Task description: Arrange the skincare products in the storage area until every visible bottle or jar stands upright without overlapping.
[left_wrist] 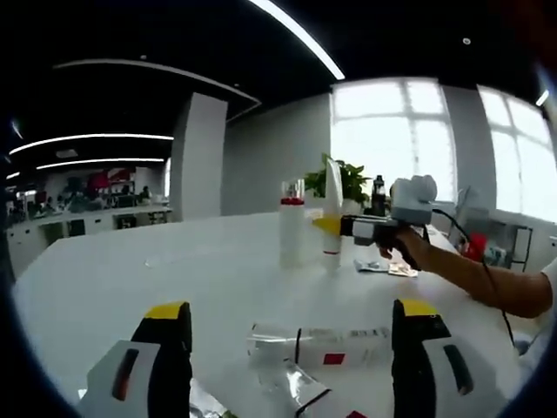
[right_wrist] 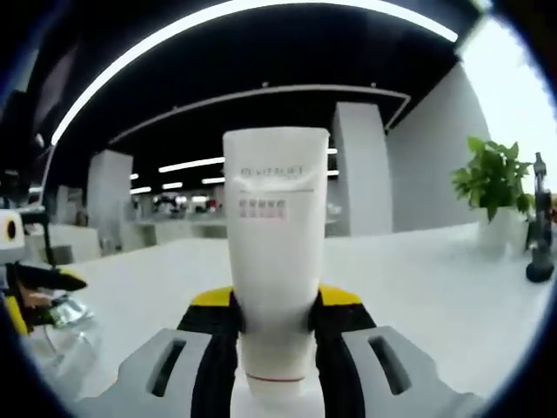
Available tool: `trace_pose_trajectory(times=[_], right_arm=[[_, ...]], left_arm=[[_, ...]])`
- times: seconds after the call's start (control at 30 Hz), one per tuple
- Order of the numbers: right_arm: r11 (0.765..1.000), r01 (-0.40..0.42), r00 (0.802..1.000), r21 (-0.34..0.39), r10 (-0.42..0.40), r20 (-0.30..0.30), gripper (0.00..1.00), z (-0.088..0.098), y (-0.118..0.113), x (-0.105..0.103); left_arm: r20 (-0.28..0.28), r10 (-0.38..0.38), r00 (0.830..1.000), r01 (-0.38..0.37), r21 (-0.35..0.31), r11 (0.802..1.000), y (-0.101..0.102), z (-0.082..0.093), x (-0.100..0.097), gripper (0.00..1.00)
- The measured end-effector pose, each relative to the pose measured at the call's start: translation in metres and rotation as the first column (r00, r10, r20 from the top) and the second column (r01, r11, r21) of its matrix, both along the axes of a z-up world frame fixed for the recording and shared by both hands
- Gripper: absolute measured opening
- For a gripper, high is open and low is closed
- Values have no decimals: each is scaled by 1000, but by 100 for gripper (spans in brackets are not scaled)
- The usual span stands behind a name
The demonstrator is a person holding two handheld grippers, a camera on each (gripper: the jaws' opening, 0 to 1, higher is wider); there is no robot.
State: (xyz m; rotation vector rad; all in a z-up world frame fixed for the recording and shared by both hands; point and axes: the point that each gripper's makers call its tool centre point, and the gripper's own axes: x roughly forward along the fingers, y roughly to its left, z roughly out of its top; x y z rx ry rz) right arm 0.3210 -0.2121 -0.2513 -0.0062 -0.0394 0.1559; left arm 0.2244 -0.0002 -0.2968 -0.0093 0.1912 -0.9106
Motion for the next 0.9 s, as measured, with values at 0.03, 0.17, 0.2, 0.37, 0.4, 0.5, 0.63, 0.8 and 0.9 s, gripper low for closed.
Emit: trace_pose_trajectory(times=[0.03,0.17,0.2,0.37,0.4,0.5,0.63,0.8,0.9], right_arm=[[1000,-3,1000,-11,3,4,32,0,1,-1],[999,15,1000,-34,-15,-16,32,-5,-3,2],[999,10,1000,-33,-10,-16,32,-6,-3,2],[999,-9,1000,-49,8,-16,32,-9,1,2],[999,-8,1000,-49,7,-18,33,-10,1,2],[998,-7,1000,-58,6,-21,33,-10,-1,0],[998,-13,1000,-69,12,-22,33,-10,-2,0],[995,-26,1000,-91,26,-6,34,-10,-3,-1],[999,-31,999,-43,33,39,34,-2,-3,-3]], left_arm=[[-2,-2,1000,2,-3,1000,-1,0,-1,98],[-4,0,1000,0,2,1000,-2,-2,-3,98],[-3,4,1000,-4,6,1000,-2,-3,-3,98],[-1,13,1000,-13,12,1000,1,-2,5,97],[-3,13,1000,-13,8,1000,1,-2,6,97],[-3,18,1000,-18,8,1000,2,-2,7,97],[0,21,1000,-21,6,1000,2,-2,7,97],[-2,21,1000,-21,6,1000,1,-2,8,97],[0,17,1000,-17,2,1000,1,-1,8,97]])
